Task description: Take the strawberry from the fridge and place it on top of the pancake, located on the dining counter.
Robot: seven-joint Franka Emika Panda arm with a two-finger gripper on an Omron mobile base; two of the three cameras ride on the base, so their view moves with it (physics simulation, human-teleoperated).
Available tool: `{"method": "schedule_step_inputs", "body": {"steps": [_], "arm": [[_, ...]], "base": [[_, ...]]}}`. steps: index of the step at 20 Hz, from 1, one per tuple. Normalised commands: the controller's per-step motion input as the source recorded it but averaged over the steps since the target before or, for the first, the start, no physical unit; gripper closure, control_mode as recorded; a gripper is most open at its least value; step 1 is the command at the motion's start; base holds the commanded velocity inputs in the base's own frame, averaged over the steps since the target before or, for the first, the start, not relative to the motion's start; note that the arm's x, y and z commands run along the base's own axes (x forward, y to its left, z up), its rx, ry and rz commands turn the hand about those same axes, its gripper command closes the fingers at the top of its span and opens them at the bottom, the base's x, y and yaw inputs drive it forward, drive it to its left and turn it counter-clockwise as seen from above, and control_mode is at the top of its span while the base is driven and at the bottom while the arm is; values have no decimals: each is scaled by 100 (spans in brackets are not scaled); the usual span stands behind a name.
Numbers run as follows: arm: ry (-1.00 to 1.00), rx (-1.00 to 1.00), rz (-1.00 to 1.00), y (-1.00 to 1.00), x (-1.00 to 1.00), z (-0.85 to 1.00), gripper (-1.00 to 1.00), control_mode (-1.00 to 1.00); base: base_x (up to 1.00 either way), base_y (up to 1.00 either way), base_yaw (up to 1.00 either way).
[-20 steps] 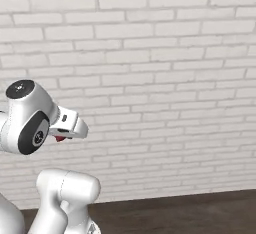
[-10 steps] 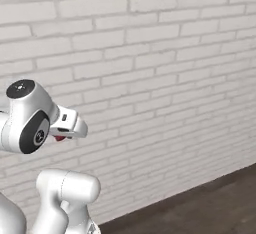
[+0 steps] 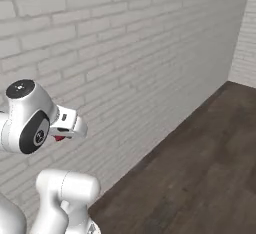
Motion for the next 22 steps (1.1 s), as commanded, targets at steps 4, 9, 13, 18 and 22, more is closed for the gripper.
{"method": "schedule_step_inputs", "body": {"steps": [4,9,13,18,22], "arm": [[0,0,0,0,0,0,100,100],[0,0,0,0,0,0,100,100],[0,0,0,0,0,0,100,100],[0,0,0,0,0,0,100,100],[0,0,0,0,0,0,100,100]], "base": [[51,-34,-73],[63,-36,-68],[86,-26,-62],[81,-8,-66],[78,-4,-68]]}}
